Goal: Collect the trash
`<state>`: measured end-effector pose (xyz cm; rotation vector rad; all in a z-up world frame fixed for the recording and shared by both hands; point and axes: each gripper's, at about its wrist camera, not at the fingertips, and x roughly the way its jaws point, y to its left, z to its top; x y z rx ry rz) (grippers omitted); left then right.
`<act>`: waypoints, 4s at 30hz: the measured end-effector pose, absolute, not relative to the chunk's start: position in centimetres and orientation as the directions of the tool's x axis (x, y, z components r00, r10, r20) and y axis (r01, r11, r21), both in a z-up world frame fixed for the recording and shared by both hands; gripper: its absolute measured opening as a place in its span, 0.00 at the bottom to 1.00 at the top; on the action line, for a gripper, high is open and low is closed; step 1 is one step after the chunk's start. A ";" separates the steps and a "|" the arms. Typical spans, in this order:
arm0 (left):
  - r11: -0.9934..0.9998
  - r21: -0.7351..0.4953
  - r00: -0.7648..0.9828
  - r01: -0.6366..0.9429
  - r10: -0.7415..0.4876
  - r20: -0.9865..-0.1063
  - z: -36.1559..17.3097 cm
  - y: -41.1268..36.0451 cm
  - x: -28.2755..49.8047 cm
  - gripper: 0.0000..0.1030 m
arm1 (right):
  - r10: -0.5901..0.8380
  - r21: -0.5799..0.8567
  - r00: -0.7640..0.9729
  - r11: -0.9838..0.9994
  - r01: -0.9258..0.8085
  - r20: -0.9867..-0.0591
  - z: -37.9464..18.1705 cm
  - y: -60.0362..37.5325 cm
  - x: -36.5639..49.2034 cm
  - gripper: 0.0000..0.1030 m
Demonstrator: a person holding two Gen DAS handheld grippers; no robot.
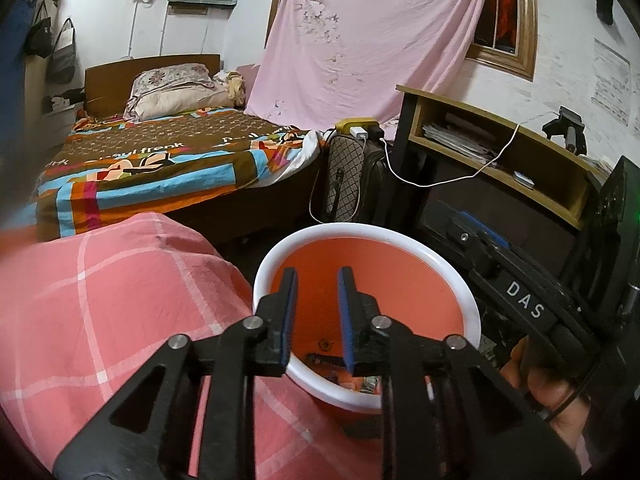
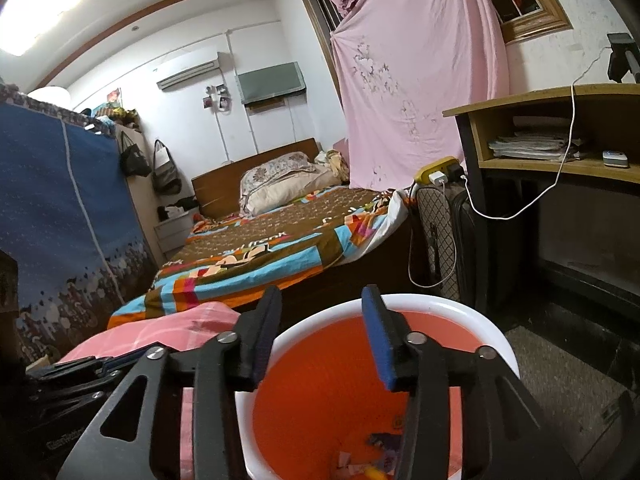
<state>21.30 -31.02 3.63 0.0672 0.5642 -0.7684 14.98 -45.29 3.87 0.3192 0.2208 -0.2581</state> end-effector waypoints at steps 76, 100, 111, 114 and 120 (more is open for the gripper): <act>0.993 -0.114 0.964 0.026 -0.055 -0.261 5.3 -4.3 7.5 0.87 | -0.026 0.044 0.999 0.999 0.027 -0.026 6.3 -27.4 3.7 1.00; 0.999 -0.050 0.966 0.004 -0.017 -0.259 3.1 -2.2 3.6 0.88 | -0.030 0.011 0.999 0.999 0.031 -0.041 3.0 -24.9 0.3 1.00; 0.999 -0.040 0.967 -0.002 -0.009 -0.256 2.1 -2.6 2.8 0.87 | -0.041 0.017 0.997 0.999 0.042 -0.061 1.3 -24.9 0.2 1.00; 0.999 -0.037 0.967 -0.002 -0.007 -0.256 1.8 -2.7 2.7 0.87 | -0.042 0.018 0.997 0.999 0.043 -0.068 1.0 -24.9 0.2 1.00; 0.999 -0.036 0.965 -0.002 -0.007 -0.263 1.4 -2.7 2.6 0.87 | -0.043 0.039 0.997 0.998 0.045 -0.059 0.8 -25.3 -0.1 1.00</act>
